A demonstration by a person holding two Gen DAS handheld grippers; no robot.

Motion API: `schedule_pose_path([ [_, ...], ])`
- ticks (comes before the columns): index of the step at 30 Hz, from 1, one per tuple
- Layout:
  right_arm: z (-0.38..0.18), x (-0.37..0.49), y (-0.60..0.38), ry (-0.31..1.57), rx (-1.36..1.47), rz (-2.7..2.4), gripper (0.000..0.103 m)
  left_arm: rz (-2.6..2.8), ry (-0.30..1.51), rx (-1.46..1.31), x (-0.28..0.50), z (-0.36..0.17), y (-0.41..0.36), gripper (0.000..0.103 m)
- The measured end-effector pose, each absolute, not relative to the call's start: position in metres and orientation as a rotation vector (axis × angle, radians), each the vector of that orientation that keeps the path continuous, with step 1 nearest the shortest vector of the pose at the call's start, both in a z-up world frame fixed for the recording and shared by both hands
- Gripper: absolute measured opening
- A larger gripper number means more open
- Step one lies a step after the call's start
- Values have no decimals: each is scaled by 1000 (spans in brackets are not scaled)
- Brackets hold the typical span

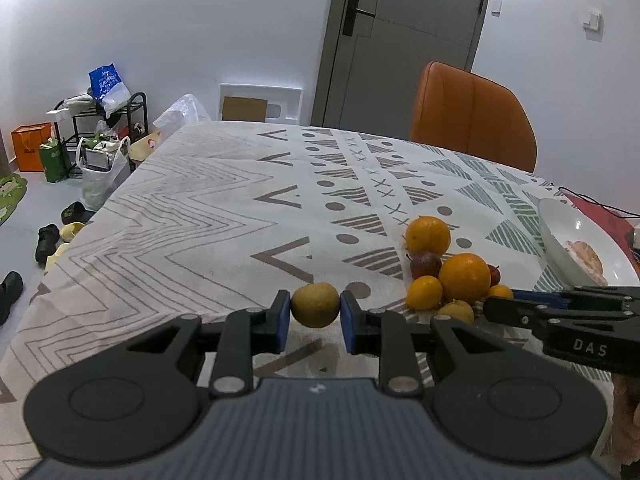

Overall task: Organize fruits
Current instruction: 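Grasp a small orange kumquat with the right tool while the left tool holds its fruit, then carry the kumquat into the white bowl and open the right tool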

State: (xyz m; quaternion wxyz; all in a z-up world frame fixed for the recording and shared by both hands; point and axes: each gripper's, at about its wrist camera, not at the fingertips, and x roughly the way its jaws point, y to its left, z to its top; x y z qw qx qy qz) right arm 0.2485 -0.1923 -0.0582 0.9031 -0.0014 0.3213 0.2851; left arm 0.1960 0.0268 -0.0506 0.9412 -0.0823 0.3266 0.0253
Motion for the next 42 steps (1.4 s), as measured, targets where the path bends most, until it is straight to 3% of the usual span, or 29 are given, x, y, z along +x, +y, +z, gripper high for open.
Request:
schedule_pose_path([
  [42,-33,223,-329,537,136,339,22,-172,613,-34,223,-18,-87,25],
])
